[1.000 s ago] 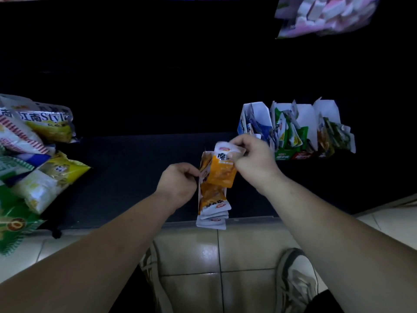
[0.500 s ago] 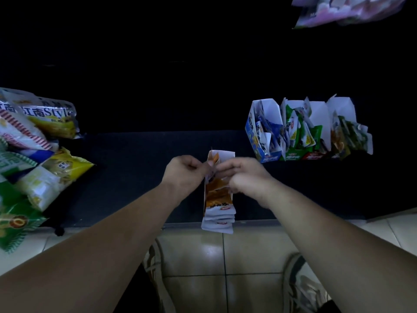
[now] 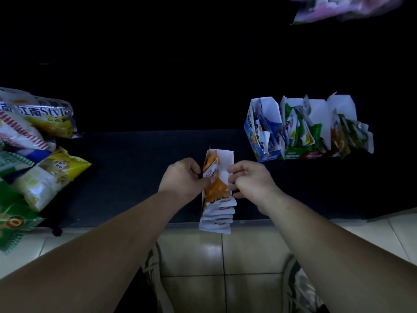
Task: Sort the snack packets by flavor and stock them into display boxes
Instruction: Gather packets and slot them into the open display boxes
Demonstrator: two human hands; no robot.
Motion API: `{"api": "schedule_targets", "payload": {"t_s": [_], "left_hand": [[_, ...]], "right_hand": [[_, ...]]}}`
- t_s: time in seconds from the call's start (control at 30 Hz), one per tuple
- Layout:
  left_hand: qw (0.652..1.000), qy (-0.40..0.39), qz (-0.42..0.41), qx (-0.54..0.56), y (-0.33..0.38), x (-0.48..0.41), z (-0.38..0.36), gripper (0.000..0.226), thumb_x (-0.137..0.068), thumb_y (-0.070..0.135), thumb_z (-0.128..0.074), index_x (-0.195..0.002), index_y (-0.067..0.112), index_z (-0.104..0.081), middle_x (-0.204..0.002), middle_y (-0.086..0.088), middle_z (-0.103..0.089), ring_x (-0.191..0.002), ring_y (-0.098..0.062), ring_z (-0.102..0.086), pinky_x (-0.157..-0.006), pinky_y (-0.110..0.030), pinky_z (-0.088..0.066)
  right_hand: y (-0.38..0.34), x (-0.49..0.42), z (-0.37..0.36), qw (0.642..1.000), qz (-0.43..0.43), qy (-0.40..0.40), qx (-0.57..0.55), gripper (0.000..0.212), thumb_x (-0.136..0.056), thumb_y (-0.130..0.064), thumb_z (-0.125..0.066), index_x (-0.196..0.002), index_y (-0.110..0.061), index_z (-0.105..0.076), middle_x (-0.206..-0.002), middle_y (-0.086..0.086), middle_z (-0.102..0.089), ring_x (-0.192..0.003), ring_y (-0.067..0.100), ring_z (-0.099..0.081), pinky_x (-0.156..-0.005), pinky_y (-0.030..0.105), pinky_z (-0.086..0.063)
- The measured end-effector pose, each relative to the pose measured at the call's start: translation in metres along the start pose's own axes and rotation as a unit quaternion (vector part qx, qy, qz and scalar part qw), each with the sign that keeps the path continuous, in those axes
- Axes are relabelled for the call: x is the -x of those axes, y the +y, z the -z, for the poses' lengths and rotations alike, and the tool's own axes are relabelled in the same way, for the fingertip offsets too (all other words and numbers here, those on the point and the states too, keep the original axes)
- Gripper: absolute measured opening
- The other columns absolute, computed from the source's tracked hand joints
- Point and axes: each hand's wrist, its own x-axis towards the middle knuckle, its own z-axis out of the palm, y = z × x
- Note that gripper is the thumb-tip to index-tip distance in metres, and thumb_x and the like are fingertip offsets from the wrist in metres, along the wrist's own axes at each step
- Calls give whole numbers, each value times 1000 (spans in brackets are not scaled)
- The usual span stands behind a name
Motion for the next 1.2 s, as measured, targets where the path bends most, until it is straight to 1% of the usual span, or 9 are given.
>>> {"api": "schedule_targets", "payload": {"t_s": [0.17,0.33,0.5,0.7,0.8,0.87,0.93,1.07,1.2], "left_hand": [[998,3,-33,-44,-8,-9,-5,24,-91,25,-74,-71,26,-61,-69,4,-66,-64,-15,-63,-59,-35,-57],[999,-7,-41,-6,-10,-4,-1,20,-95,24,-69,-76,25,-65,-68,0,-69,-66,-23,-66,-58,-37,-55],[995,30,-35,86,-2,3,14,19,-91,19,-74,-73,21,-68,-69,0,-70,-59,-12,-62,-57,-34,-56],[990,-79,-49,102,17,8,28,13,-91,22,-76,-85,14,-69,-94,-5,-76,-86,-19,-72,-73,-33,-63],[989,-85,-46,109,12,9,27,11,-89,15,-77,-87,14,-67,-86,-1,-74,-77,-10,-68,-62,-17,-55],[987,-84,-37,128,9,7,28,15,-89,11,-77,-93,19,-65,-86,1,-76,-80,-8,-72,-67,-13,-54],[985,-98,-24,143,9,4,30,21,-91,6,-74,-99,22,-65,-86,2,-79,-83,-5,-74,-75,-16,-56],[991,-53,-28,117,4,-2,26,27,-91,-6,-64,-89,21,-69,-90,-2,-76,-92,-16,-73,-81,-26,-60],[991,-44,-29,127,8,-7,15,17,-95,10,-63,-91,23,-73,-90,-1,-76,-88,-22,-73,-87,-40,-62]], "right_hand": [[9,-5,-2,999,21,14,38,41,-88,0,-49,-96,-34,-70,-96,1,-71,-95,22,-69,-91,46,-60],[5,-9,3,999,29,22,31,41,-90,-2,-52,-99,-39,-67,-99,2,-70,-94,23,-69,-91,46,-60],[-2,-15,-2,998,58,20,20,37,-91,-2,-63,-111,-33,-69,-101,-1,-66,-99,20,-66,-90,41,-60],[-14,-14,-6,991,127,5,31,45,-88,-15,-78,-115,-48,-67,-123,-6,-60,-112,16,-60,-93,37,-56],[-9,-12,-2,991,113,-22,68,27,-87,-14,-80,-94,-39,-74,-112,-9,-66,-104,18,-65,-80,35,-56],[-6,-10,0,990,114,-20,83,17,-83,-15,-84,-80,-29,-74,-103,-5,-66,-100,19,-65,-82,37,-57],[-6,-9,4,990,111,-23,90,18,-81,-14,-85,-73,-24,-74,-101,-4,-65,-99,17,-65,-87,35,-57],[-13,0,12,988,64,-72,117,18,-82,-7,-82,-73,-21,-77,-87,-4,-74,-88,13,-67,-73,26,-54],[-11,5,10,968,-6,-151,200,36,-78,7,-68,-72,-28,-78,-95,-1,-73,-84,19,-65,-54,25,-49]]}}
